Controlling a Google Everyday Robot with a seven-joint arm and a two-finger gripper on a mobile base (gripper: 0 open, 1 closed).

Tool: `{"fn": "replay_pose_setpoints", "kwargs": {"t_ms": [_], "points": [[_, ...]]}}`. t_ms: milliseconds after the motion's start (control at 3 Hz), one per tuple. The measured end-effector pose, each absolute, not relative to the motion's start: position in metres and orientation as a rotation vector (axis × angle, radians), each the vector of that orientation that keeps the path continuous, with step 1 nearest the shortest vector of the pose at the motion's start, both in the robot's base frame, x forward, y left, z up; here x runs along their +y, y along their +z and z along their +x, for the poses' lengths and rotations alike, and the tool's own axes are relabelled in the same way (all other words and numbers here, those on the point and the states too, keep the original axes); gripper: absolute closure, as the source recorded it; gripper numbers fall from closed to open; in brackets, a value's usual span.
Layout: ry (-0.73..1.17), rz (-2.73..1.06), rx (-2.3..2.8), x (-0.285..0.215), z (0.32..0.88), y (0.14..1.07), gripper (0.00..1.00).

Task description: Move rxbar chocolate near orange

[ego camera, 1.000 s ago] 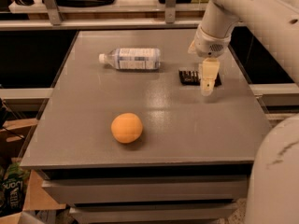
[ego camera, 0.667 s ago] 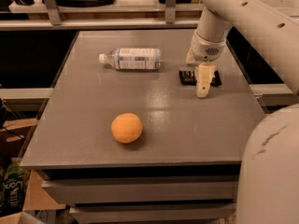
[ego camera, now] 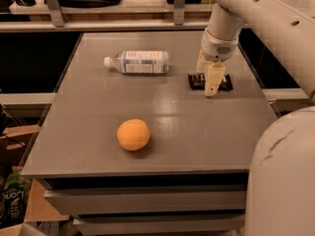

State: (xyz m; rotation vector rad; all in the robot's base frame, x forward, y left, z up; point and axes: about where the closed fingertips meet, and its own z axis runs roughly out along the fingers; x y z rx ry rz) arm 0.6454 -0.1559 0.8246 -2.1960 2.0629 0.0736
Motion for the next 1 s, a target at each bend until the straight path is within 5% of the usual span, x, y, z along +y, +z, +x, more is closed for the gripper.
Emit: {"fn": "replay_pose_setpoints", "kwargs": {"t_ms": [333,667,1000], "points": [[0.073,-2.196,2.063,-0.156,0.645,0.834,0.88],[0.073,-2.196,2.063,-0.156,0.645,0.836,1.0],[-0.009,-2.193,1.973,-0.149,0.632,0.86,1.0]]}}
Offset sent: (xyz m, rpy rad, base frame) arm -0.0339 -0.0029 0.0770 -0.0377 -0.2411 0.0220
